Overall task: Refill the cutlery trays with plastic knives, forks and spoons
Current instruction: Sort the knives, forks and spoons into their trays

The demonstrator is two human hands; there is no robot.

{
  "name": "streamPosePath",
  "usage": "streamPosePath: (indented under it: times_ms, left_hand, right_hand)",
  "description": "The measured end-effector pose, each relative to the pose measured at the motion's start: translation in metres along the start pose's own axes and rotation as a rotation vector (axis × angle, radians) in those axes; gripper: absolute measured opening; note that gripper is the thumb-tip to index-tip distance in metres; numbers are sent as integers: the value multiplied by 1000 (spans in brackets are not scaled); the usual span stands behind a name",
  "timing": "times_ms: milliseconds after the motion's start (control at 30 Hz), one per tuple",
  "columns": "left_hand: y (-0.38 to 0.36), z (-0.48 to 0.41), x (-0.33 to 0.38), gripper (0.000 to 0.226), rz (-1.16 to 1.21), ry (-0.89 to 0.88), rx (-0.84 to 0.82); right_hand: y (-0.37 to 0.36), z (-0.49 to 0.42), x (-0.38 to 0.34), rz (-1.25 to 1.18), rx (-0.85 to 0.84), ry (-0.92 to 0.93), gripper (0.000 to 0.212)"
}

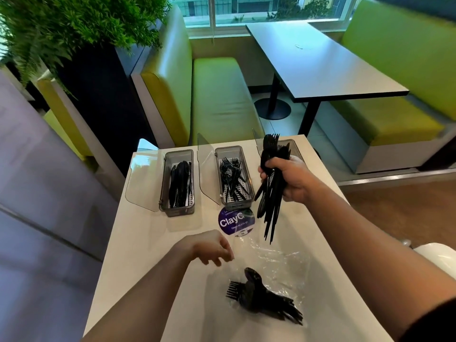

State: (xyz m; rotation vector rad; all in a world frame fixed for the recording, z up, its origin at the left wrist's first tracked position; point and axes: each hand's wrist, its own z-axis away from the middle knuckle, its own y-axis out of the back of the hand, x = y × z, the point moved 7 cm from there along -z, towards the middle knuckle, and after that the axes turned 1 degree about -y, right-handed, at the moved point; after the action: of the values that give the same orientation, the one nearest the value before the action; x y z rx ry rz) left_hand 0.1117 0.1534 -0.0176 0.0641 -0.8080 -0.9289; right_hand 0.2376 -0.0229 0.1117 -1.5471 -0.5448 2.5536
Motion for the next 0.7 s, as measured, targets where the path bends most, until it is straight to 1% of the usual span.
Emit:
streamPosePath:
  times_ms: [33,67,100,133,167,200,233,267,333,400,433,467,533,600,633,700]
  left_hand:
    - [8,1,8,22,-7,-51,67]
    - [18,3,17,24,25,-119,168]
    - [29,7,29,25,113,-186,293]
    - [40,15,37,25,256,-244,403]
    - [47,22,46,26,426,-296,458]
    - [50,26,55,30,596,-339,454]
    - [50,28,63,37,726,-372,401]
    - [48,29,71,45,786,-394,336]
    - [43,26,81,57,743,-387,249]
    - [37,23,81,63,639,-307,239]
    - [34,21,81,63,605,-281,242]
    - [31,18,81,58,583,-272,250]
    - [27,14,82,36,562,-277,279]
    - [24,13,84,17,556,-305,309]
    - [23,14,85,12,546,-324,318]
    - [22,14,87,14,539,-359,317]
  right_hand:
    - [-4,1,2,-13,-10,-16,15]
    - [-7,2,6,-19,-18,-32,12]
    - [-9,2,10,-23,-14,-47,9]
    - [-12,1,17,-39,-5,-71,8]
    - [-12,0,23,-54,13,-92,8]
    - [-13,0,30,-66,26,-111,8]
    - [-13,-2,37,-70,42,-133,7]
    - [-14,-2,43,-71,55,-153,7]
    - [-15,-3,55,-61,92,-172,7]
    - [-17,-5,64,-59,147,-168,14]
    - [-18,-6,69,-57,177,-170,20]
    - [-18,-7,74,-53,194,-173,19]
    - [-20,-5,80,-19,221,-179,7]
    - [-17,-6,85,1,255,-168,7]
    - [-16,-7,87,7,261,-167,9]
    - [-19,-9,90,12,237,-184,17]
